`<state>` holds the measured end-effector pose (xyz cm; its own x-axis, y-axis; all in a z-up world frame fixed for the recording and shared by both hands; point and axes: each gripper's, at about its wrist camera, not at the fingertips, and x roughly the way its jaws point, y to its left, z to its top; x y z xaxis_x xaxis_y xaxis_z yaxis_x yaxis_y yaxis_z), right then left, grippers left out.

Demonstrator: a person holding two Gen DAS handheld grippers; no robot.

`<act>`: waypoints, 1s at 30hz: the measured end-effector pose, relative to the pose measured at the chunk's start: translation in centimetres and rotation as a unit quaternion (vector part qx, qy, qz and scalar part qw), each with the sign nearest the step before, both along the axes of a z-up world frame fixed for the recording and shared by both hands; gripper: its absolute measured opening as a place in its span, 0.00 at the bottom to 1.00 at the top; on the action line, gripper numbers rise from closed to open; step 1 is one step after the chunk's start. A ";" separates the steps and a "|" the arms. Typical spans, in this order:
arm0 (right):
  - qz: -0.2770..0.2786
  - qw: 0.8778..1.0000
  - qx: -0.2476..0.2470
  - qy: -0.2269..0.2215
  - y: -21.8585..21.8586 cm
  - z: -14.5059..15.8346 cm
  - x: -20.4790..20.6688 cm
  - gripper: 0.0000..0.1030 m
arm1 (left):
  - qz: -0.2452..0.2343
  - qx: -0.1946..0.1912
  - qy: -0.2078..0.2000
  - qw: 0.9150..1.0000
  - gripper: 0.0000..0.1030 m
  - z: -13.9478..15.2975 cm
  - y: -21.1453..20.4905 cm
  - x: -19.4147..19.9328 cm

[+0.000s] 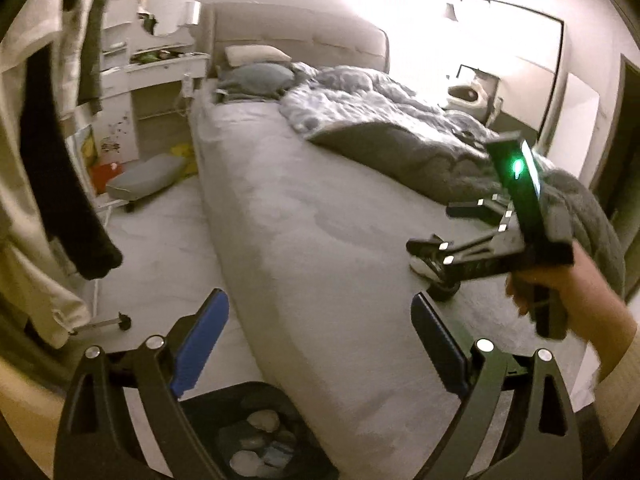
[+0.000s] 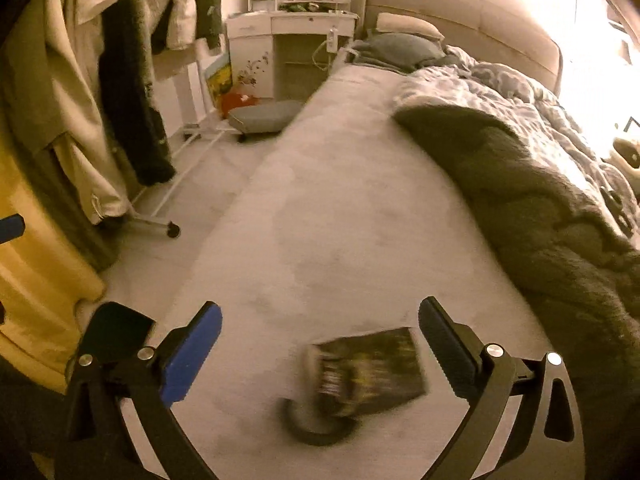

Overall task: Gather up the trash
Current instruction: 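Grasp the black snack packet with the right tool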

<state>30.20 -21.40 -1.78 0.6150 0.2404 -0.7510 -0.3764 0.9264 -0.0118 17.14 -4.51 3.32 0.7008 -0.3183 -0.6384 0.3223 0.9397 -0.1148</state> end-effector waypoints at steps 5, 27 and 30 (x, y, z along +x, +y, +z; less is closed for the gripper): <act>-0.005 1.000 0.011 0.021 -2.4 -0.3 0.9 0.97 | -0.036 0.016 0.016 0.999 0.91 -1.3 -3.0 1.9; -0.023 0.991 0.010 0.130 -2.9 -5.5 2.9 0.86 | -0.158 0.018 0.096 0.983 0.91 -6.3 -12.6 2.9; -0.016 0.991 0.013 0.131 -3.2 -5.6 2.6 0.75 | -0.158 0.018 0.103 0.982 0.91 -6.8 -13.2 3.1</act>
